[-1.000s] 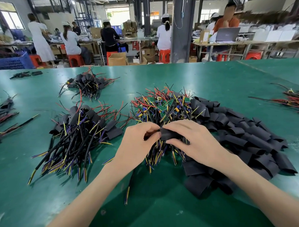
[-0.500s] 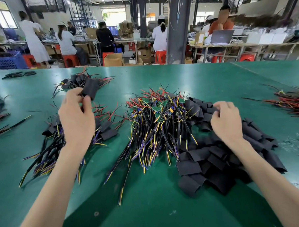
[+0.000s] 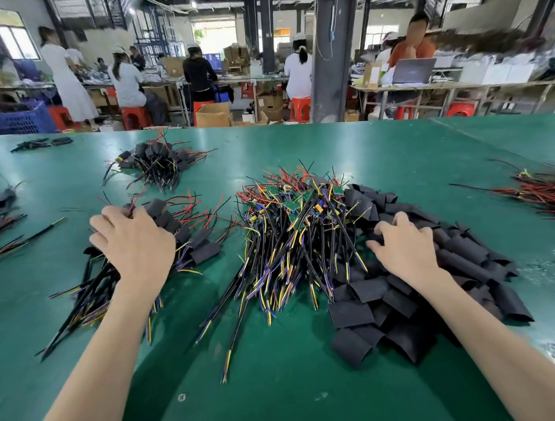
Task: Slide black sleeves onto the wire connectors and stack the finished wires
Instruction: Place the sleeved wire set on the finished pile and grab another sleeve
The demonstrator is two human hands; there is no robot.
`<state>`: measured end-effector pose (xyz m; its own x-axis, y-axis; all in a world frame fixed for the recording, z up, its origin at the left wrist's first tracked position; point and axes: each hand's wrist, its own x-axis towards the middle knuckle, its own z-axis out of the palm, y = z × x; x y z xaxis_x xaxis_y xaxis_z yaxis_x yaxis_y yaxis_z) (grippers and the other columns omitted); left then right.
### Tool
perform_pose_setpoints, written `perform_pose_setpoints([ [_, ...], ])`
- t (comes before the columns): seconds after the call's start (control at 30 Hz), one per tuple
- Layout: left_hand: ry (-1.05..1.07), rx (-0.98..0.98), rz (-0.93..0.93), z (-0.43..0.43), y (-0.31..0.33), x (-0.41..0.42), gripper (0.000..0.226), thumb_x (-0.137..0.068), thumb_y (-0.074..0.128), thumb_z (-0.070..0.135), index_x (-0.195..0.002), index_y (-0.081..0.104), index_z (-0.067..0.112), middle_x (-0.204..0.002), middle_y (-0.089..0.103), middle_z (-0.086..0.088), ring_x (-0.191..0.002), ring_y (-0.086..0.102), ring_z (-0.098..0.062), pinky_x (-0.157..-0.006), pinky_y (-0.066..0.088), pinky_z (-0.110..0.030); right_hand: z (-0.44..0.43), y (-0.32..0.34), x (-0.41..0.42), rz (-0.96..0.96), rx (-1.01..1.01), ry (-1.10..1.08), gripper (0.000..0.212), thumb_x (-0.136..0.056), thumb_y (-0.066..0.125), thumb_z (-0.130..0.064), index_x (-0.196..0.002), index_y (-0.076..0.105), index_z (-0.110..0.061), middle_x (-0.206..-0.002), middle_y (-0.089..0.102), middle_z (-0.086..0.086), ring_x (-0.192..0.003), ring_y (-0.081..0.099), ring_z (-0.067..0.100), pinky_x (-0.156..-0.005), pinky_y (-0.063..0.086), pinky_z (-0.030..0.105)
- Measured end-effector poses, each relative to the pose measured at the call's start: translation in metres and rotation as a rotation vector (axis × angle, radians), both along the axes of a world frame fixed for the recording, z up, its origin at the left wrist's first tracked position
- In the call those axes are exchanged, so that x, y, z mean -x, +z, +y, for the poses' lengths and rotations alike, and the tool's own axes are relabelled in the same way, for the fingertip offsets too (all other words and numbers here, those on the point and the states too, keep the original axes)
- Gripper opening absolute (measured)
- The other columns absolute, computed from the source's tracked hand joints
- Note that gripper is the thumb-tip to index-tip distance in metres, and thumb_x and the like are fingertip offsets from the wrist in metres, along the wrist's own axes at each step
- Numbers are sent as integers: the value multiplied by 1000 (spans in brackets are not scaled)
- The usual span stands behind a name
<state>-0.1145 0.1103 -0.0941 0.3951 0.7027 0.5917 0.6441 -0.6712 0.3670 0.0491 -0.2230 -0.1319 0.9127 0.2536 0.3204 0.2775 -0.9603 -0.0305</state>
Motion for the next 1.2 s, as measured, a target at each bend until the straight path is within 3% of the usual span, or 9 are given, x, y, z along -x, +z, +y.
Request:
perform_pose_setpoints([
  [0.13,-252,-81,-106,-30,16,-16,37,-79,54,2,-116,58,5,-115,53,-22,-109,45,-38,-88,34,-46,2,0,0,-40,36,7,34,-90,53,-44,-111,57,-17,-112,44,6,-98,57,27,-85,34,38],
  [0.27,-676,244,-80,-80,34,-55,23,-89,50,10,-102,68,12,-103,69,-7,-99,60,-26,-91,43,-31,5,0,2,-41,21,25,29,-85,54,-33,-104,55,-11,-107,46,7,-93,56,28,-82,35,38],
  [0.47,-521,409,241,-112,49,-110,38,-80,62,40,-74,59,3,-77,68,-9,-81,64,-26,-70,47,-29,6,-2,5,-54,21,14,35,-83,52,-32,-111,50,-12,-111,52,9,-101,55,30,-83,36,40],
  [0.57,-516,436,312,-110,51,-116,34,-73,66,32,-57,48,8,-36,53,2,-45,55,-12,-53,39,-21,6,-8,5,-83,101,15,35,-88,49,-38,-111,51,-12,-112,54,10,-104,54,30,-84,35,40],
  [0.67,-613,754,241,-102,53,-116,27,-76,70,17,-59,55,4,-37,55,-1,-25,41,-8,-43,35,-15,11,-12,7,-126,138,22,28,-90,47,-32,-106,53,-9,-106,57,12,-101,53,31,-83,34,41],
  [0.77,-626,884,125,-99,48,-116,26,-76,73,9,-59,55,3,-47,57,-5,-30,42,-9,-35,28,-12,15,-12,10,-117,133,6,24,-89,49,-27,-102,54,-7,-102,58,14,-97,54,33,-81,35,41],
  [0.87,-607,885,21,-103,44,-114,22,-72,76,10,-64,56,5,-60,56,-10,-42,43,-16,-48,36,-20,16,-12,12,-118,112,8,24,-84,55,-24,-96,56,-4,-93,59,17,-90,56,35,-77,38,43],
  [1.07,-653,881,-47,-108,50,-116,38,-72,75,-1,-58,42,11,-39,39,1,-50,36,-17,-66,46,-35,15,-14,11,-129,83,17,28,-81,56,-24,-99,55,-3,-90,60,16,-86,56,35,-75,39,42],
  [1.2,-743,947,-74,-114,57,-117,30,-77,73,0,-72,46,14,-72,53,-3,-72,52,-20,-83,54,-39,13,-15,7,-124,76,23,30,-85,50,-29,-105,53,-6,-97,60,13,-93,54,33,-77,36,42],
])
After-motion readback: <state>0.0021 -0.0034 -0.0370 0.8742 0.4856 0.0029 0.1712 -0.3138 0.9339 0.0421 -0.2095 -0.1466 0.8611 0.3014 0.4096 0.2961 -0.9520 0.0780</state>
